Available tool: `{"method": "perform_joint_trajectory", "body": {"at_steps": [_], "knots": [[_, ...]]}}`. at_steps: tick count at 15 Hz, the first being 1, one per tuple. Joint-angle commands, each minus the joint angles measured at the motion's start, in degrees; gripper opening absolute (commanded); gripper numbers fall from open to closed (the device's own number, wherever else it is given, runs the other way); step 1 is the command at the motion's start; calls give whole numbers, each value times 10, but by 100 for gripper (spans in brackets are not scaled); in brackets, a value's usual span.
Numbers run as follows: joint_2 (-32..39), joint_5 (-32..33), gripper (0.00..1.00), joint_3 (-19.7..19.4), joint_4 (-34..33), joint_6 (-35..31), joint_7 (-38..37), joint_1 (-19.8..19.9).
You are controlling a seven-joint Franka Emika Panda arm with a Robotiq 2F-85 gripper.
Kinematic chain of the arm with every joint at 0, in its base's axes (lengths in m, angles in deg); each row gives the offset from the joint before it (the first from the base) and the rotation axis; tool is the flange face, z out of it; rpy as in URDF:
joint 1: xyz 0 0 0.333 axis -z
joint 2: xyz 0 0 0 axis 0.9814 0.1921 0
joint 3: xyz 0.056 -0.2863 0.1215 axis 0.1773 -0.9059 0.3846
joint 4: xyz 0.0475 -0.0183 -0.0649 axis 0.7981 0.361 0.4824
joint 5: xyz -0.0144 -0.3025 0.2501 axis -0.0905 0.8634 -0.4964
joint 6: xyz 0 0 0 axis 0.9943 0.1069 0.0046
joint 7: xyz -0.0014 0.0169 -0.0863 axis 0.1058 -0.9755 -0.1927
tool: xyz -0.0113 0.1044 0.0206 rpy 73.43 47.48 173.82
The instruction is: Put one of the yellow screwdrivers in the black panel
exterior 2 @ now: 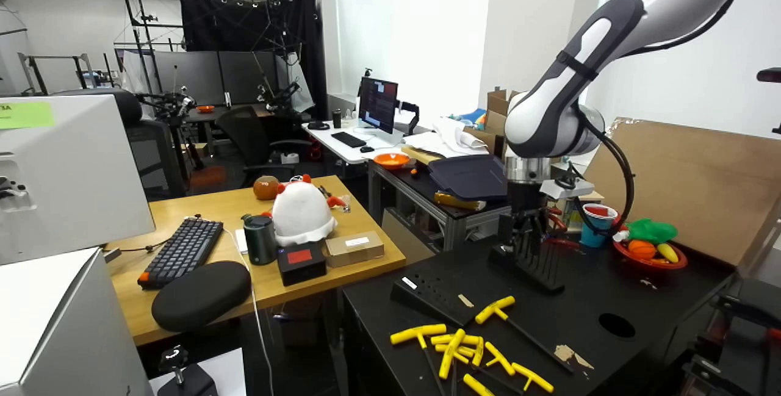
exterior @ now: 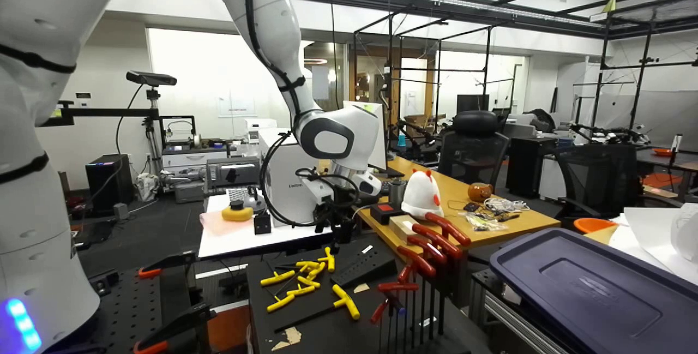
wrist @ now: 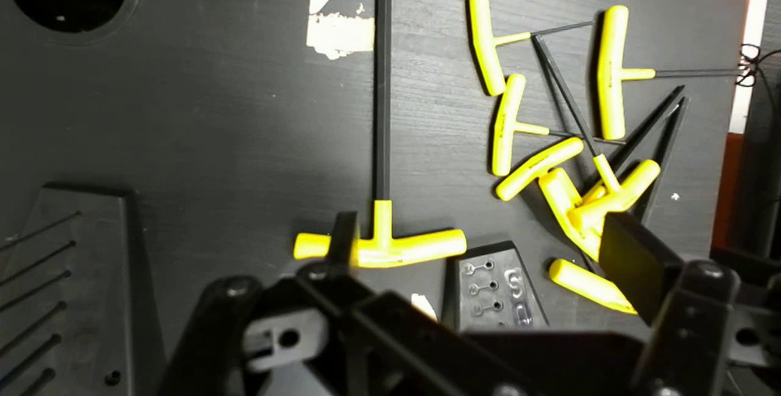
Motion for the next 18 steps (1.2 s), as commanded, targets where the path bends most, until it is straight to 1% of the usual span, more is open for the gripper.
{"method": "perform_joint_trajectory", "body": {"at_steps": [1, 4, 9, 12, 18], "knots": [[48, 10, 100, 17, -17, -51, -30, 6], [93, 11, 100, 20, -32, -91, -60, 6], [159, 18, 100, 13, -65, -129, -115, -2], [200, 31, 100, 7, -87, -142, -140, -15], [260, 56, 100, -6, -143, -135, -176, -33]]}}
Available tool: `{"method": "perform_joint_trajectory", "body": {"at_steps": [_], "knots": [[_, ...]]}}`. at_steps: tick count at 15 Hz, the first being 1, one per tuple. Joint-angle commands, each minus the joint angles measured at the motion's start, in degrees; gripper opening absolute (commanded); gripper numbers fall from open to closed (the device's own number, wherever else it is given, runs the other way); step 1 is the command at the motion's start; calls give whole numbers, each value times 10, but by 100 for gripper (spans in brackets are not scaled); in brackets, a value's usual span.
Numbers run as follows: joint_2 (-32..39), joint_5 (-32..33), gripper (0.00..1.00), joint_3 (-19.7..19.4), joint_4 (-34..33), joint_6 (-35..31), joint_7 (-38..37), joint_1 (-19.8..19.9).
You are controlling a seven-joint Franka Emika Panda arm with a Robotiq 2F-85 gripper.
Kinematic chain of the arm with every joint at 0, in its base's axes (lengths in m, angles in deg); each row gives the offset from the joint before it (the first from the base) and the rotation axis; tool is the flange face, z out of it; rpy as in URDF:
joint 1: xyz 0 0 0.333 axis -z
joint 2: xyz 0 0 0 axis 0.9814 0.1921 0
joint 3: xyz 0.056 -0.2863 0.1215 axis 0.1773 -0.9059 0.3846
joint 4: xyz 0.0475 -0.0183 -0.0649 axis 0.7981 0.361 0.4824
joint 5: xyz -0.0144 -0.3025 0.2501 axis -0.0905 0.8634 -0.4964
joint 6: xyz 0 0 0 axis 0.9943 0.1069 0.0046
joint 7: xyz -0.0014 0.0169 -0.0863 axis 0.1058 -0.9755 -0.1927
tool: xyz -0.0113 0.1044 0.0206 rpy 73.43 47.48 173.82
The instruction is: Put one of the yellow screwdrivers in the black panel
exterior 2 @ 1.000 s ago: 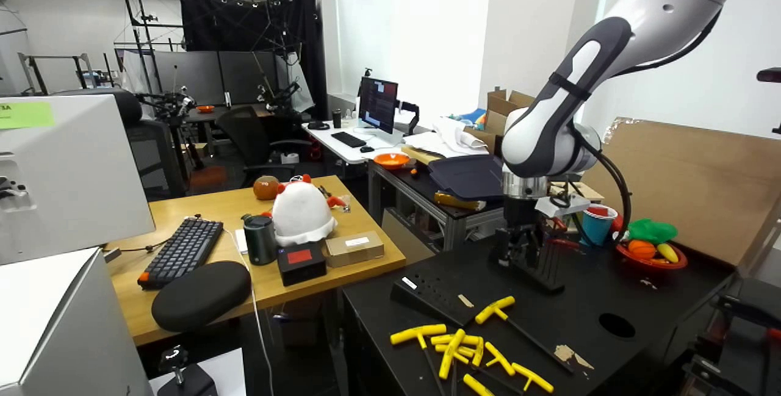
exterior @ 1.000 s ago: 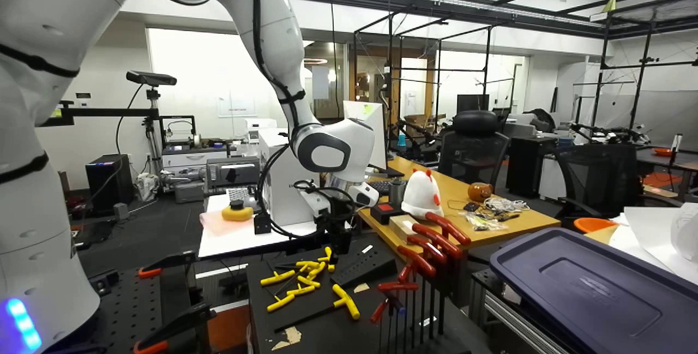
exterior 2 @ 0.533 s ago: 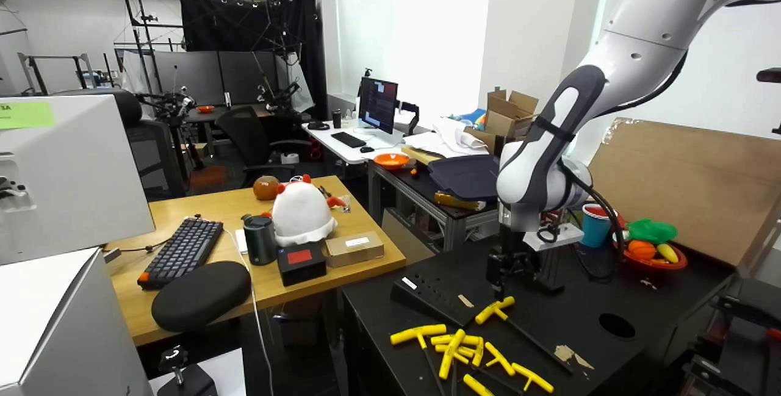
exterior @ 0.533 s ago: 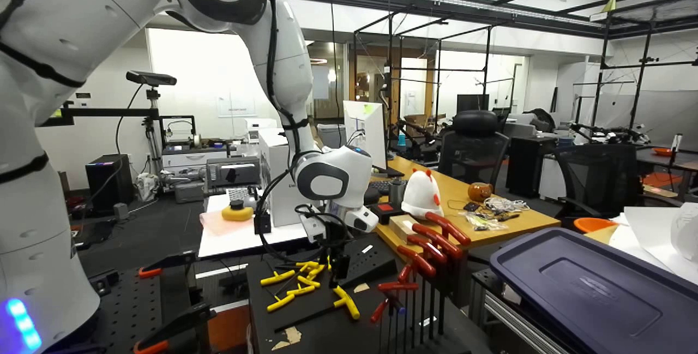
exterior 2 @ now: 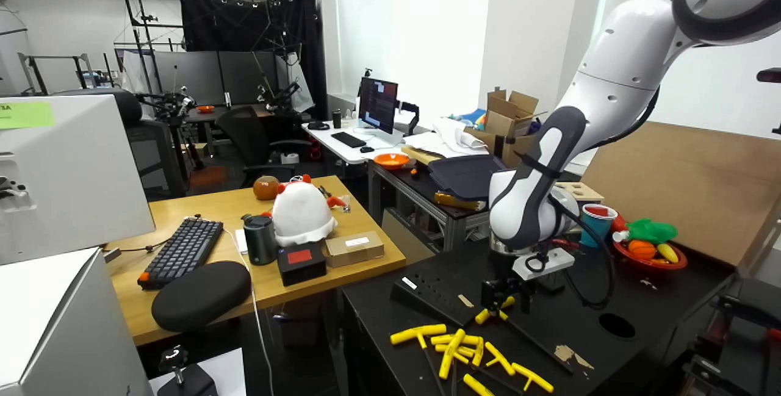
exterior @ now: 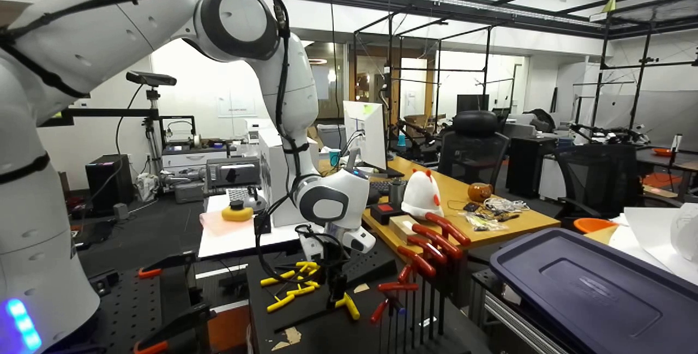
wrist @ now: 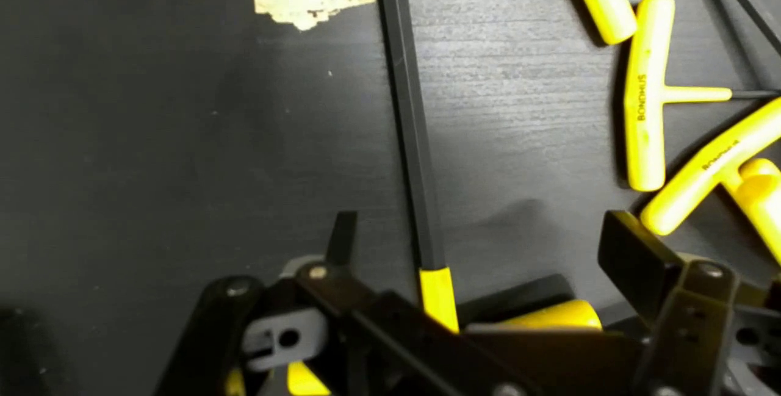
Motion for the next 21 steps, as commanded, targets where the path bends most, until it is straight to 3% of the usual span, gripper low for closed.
{"method": "perform_joint_trajectory", "body": {"at_steps": [1, 7, 15, 16, 17, 21], "knots": [[33, 18, 100, -15, -38, -5, -32, -19], [74, 27, 100, -39, -40, -73, -71, -54], [35, 27, 100, -42, -30, -112, -71, -59], [31, 28, 75, -43, -31, -116, -69, -59], [28, 28, 74, -44, -32, -120, -69, -59], [14, 25, 42, -35, -36, -115, -63, -45]]}}
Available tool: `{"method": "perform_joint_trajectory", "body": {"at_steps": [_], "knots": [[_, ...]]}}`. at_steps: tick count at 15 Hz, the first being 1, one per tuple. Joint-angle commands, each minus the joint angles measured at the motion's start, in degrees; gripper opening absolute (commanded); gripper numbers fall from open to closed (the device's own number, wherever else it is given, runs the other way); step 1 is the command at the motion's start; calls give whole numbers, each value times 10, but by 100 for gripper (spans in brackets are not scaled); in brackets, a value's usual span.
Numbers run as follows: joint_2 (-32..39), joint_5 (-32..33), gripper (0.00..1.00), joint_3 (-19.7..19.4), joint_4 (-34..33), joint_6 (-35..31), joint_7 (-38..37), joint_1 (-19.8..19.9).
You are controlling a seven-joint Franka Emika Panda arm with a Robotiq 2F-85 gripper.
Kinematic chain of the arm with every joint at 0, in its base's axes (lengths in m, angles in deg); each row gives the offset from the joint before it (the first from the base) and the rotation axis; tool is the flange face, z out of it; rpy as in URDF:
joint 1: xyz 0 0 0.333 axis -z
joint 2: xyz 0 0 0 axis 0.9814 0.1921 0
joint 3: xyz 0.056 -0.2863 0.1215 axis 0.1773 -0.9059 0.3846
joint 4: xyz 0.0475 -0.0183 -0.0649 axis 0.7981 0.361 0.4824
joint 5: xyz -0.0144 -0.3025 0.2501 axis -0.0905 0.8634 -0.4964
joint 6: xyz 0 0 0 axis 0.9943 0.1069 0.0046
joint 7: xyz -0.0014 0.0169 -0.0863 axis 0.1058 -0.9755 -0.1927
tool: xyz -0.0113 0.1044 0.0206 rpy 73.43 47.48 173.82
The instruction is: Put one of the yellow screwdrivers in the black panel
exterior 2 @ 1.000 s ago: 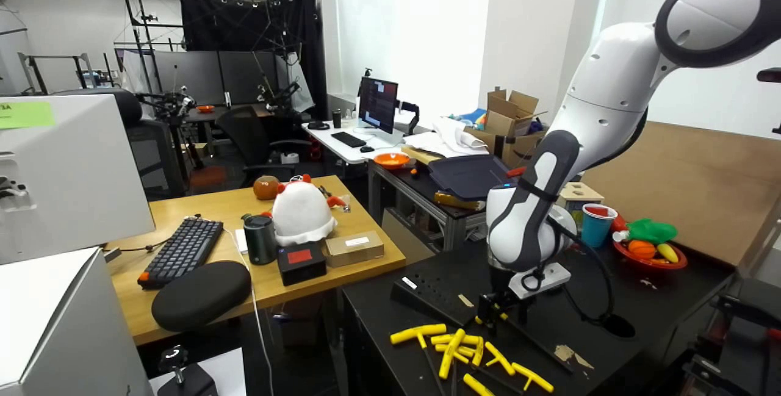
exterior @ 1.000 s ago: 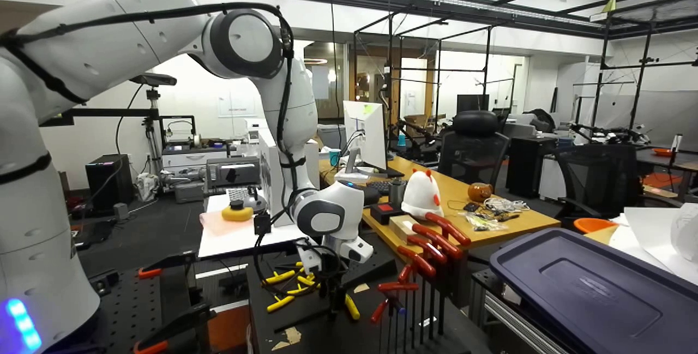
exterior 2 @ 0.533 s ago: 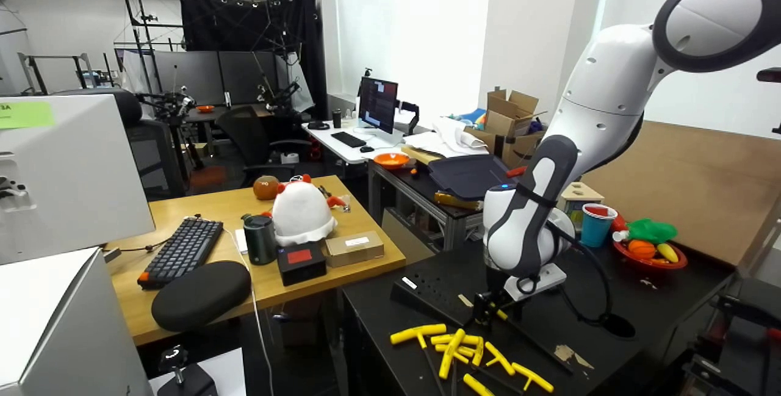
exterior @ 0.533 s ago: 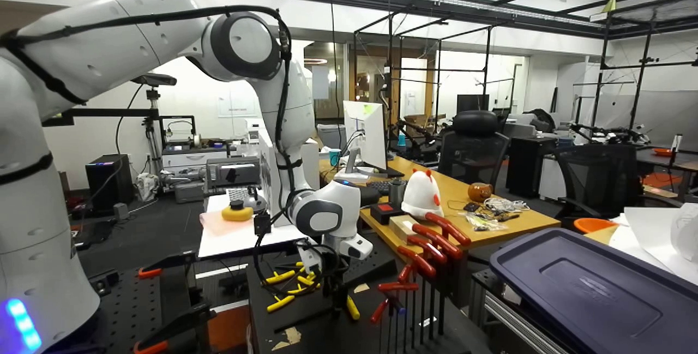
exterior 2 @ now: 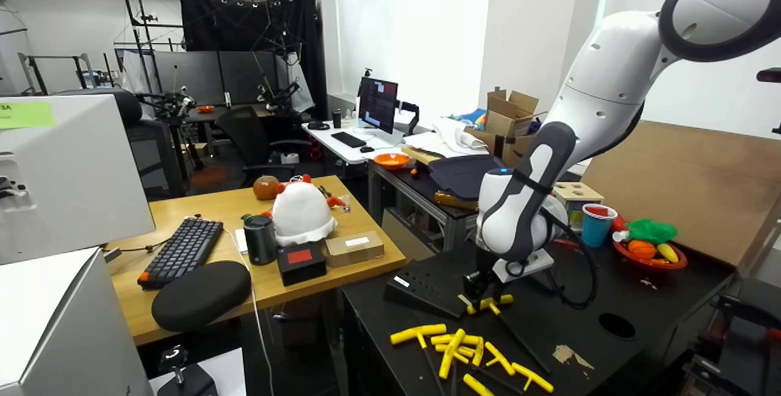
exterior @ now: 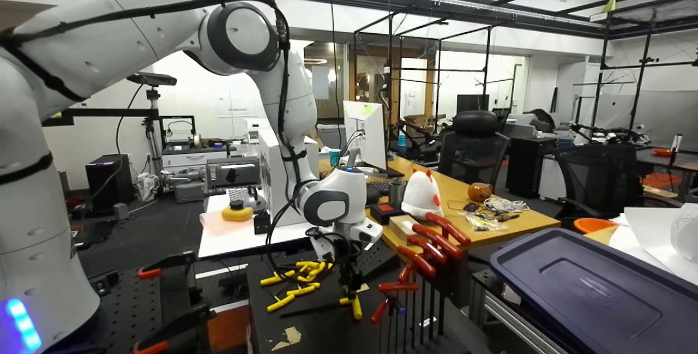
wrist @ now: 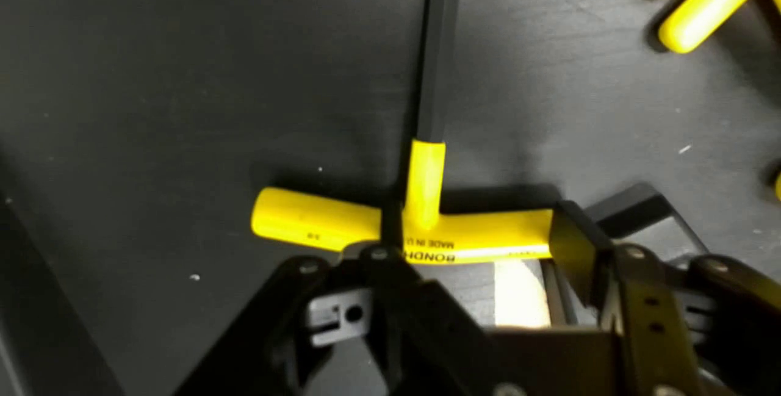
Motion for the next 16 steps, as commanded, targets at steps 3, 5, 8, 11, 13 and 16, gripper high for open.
{"method": "perform_joint_trajectory", "body": {"at_steps": [3, 5, 8, 11, 13, 16], "knots": [[-34, 6, 71, 1, 6, 3, -8, 12], [-48, 6, 67, -14, 15, 7, -20, 4], [-62, 4, 87, -31, 25, 30, -34, 4], [-64, 2, 100, -28, 28, 75, -37, 18], [-62, 2, 100, -6, 27, 114, -18, 35], [-57, -1, 100, 24, 21, 164, -2, 50]]}}
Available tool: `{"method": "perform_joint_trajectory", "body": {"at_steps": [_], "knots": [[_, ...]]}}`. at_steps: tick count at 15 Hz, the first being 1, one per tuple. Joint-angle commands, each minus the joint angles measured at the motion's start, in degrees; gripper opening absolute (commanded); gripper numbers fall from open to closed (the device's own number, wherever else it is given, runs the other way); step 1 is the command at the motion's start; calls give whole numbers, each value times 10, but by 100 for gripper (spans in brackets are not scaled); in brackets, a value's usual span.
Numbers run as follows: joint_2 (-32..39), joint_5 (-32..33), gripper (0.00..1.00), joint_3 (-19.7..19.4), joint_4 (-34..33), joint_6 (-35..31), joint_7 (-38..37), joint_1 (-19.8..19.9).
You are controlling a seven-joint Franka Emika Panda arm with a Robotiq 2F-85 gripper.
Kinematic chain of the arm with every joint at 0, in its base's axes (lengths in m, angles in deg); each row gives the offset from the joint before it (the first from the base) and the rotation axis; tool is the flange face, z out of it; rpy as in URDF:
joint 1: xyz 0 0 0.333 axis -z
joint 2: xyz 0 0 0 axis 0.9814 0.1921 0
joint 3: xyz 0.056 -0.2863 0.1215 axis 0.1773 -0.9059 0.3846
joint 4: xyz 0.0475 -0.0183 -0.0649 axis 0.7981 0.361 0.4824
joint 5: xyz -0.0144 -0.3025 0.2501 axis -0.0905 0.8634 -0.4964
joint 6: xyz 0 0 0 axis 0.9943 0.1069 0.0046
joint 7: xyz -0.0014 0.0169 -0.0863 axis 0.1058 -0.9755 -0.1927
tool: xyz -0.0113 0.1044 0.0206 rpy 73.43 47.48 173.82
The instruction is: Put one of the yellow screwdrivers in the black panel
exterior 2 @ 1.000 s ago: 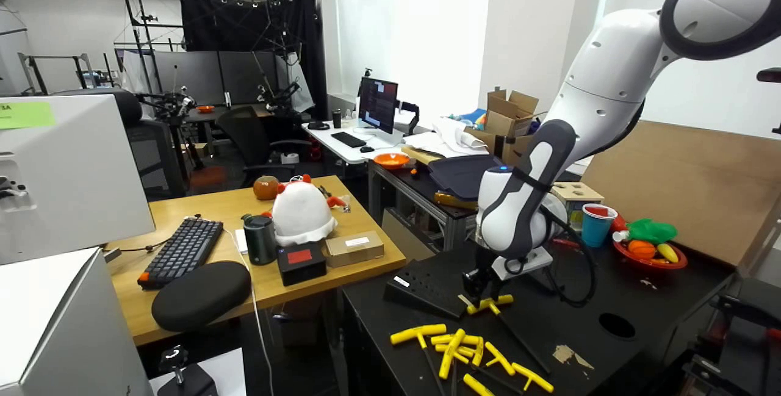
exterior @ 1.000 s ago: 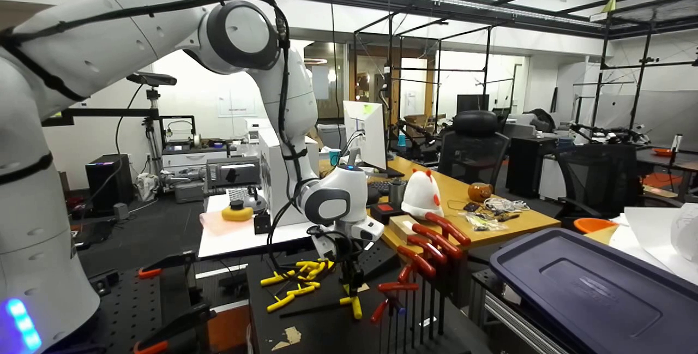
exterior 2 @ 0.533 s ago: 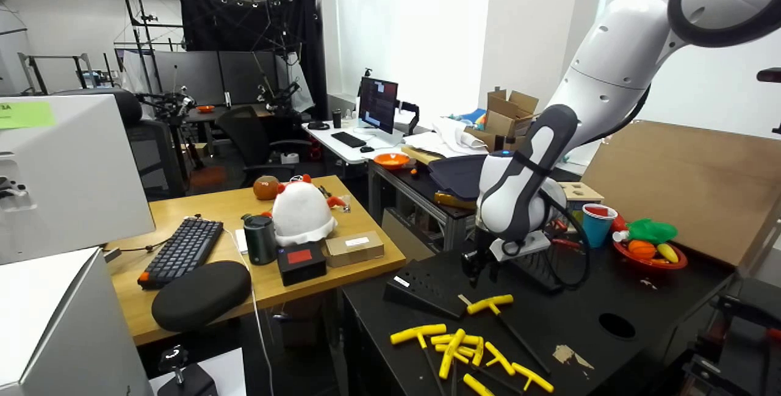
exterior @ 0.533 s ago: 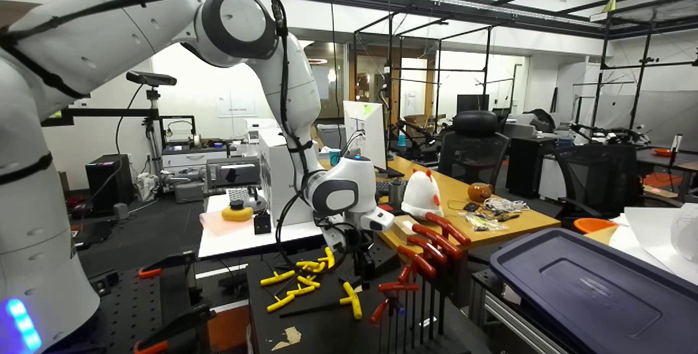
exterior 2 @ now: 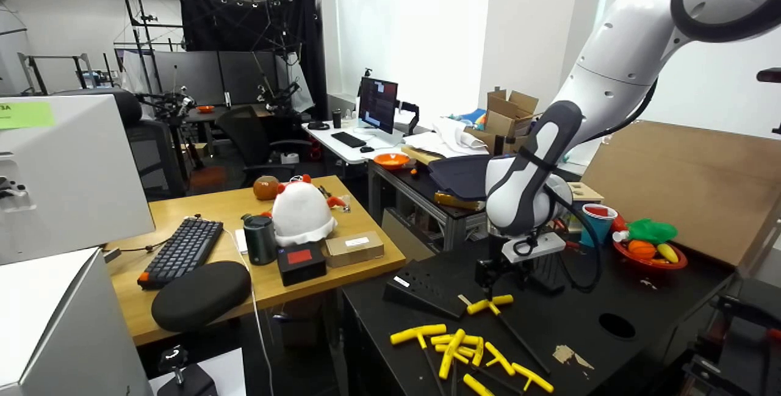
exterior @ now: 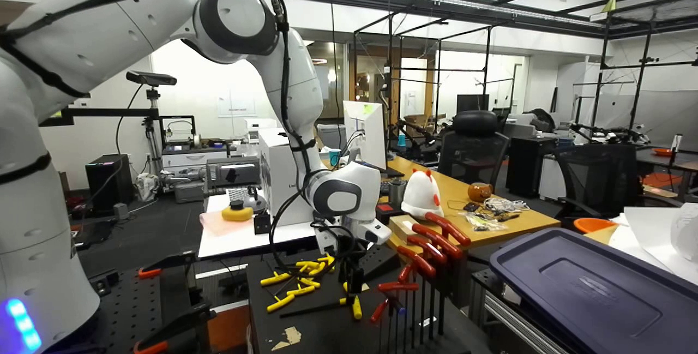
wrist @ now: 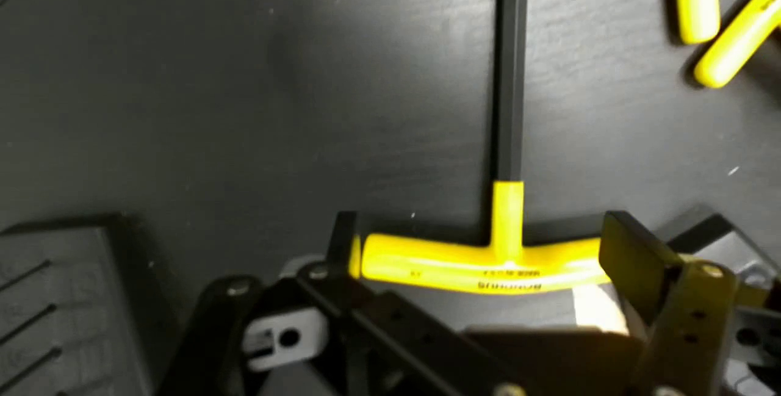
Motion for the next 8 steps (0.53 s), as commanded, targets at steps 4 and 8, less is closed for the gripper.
{"method": "perform_joint_trajectory", "body": {"at_steps": [4, 8], "knots": [[-11, -6, 100, 49, 7, 60, 16, 29], [-8, -2, 100, 43, 3, 55, 17, 36]]}}
